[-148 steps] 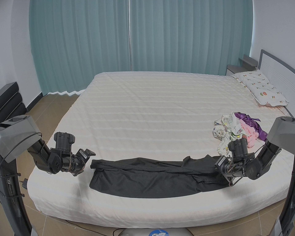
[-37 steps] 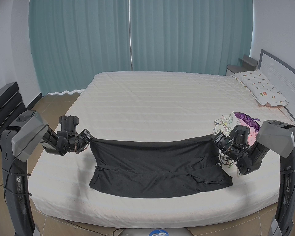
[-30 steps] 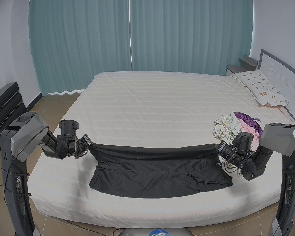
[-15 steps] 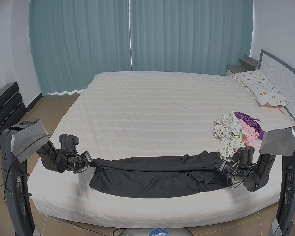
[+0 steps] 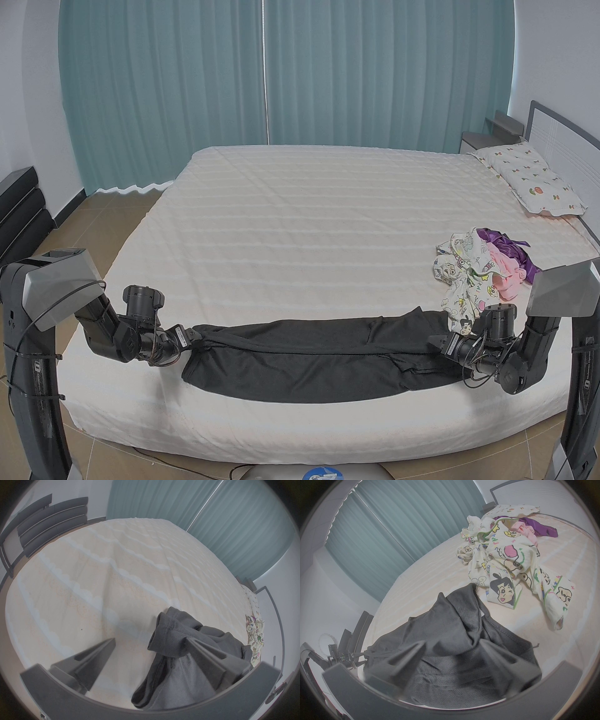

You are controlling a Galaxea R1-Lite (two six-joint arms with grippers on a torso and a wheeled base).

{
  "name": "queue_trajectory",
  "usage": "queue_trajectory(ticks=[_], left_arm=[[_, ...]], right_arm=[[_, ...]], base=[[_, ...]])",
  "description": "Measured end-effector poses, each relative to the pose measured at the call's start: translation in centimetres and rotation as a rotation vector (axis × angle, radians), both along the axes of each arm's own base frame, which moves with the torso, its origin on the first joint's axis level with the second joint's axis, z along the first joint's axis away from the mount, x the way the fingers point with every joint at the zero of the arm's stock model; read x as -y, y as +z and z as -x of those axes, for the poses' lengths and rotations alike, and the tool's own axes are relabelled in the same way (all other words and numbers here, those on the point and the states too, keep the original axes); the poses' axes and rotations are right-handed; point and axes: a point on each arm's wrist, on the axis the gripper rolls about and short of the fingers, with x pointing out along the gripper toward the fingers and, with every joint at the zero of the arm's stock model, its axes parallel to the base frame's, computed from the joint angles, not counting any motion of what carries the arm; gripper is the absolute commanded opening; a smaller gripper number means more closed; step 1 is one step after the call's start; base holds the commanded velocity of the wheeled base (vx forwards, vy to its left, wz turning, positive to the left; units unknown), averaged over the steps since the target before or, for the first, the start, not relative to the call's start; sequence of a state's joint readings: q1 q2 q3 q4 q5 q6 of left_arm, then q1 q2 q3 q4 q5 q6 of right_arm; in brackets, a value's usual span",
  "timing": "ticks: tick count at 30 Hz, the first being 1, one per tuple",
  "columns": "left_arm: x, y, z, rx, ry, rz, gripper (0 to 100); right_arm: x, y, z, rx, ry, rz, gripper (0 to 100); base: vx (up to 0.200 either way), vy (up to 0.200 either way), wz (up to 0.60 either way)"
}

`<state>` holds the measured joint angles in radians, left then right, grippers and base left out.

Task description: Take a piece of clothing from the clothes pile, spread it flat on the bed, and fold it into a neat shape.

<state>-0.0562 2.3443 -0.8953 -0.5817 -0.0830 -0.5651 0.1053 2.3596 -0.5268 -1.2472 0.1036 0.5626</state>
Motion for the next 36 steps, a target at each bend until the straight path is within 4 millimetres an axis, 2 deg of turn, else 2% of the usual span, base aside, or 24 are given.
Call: queue_trajectory(ticks=[8, 15, 20, 29, 30, 36], left_arm=[[-0.8, 1.3, 2.2, -0.007, -0.028, 0.077, 100], [-1.0, 2.0, 4.3, 0.058, -0.086, 0.127, 100], [-0.3, 1.6, 5.1, 0.059, -0.182, 0.068, 100], [1.6, 0.2, 5.4, 0.025, -0.262, 0.038, 100], [1.7, 0.1, 5.4, 0.022, -0.263, 0.035, 0], [2.0, -0.3, 5.2, 0.013, -0.243, -0.024, 0]], right_arm=[[1.2, 1.6, 1.0, -0.001, -0.094, -0.091, 100], [2.0, 2.6, 2.3, 0.013, -0.135, -0.121, 100], [2.2, 2.9, 2.8, 0.027, -0.142, -0.126, 100], [2.3, 2.9, 3.1, 0.025, -0.142, -0.126, 100], [2.3, 2.9, 3.1, 0.025, -0.142, -0.126, 100], [2.3, 3.0, 3.2, 0.026, -0.142, -0.128, 100]], base=[[0.0, 0.0, 0.0], [0.0, 0.0, 0.0], [0.0, 0.0, 0.0], [0.0, 0.0, 0.0], [0.0, 0.0, 0.0], [0.0, 0.0, 0.0]])
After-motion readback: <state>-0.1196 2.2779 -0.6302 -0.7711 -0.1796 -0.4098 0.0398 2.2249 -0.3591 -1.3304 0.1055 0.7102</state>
